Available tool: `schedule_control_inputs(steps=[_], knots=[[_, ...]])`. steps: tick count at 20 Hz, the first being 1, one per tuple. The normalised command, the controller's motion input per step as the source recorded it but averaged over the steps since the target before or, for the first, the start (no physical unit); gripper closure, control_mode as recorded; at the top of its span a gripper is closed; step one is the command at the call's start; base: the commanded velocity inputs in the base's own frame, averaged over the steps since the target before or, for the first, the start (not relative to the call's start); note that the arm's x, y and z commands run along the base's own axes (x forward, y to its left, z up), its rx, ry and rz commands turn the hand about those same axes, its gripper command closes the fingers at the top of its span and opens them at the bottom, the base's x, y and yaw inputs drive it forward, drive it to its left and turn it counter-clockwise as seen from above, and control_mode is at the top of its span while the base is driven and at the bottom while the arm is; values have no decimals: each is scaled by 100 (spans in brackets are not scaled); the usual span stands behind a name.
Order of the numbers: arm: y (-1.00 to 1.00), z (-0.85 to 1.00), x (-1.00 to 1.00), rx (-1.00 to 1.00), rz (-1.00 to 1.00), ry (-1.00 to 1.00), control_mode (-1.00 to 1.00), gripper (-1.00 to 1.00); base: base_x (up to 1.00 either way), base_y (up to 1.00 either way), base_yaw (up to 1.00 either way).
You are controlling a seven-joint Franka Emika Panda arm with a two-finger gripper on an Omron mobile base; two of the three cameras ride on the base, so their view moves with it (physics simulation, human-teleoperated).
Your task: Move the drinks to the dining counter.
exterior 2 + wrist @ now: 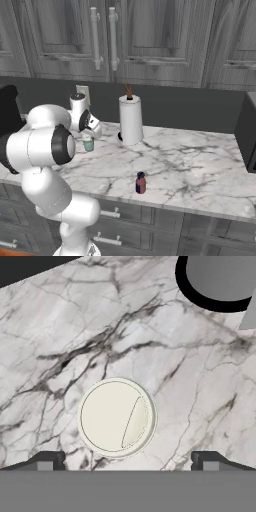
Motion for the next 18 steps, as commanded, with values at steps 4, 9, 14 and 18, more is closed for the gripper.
schedule_control_inputs(steps=[4,9,14,18], knots=[[0,-16,9,0,0,0,-100,-100,0,0,0],[0,-10,11,0,0,0,-100,-100,0,0,0],[0,-7,4,0,0,0,-100,-100,0,0,0],[3,-10,2,0,0,0,-100,-100,0,0,0]])
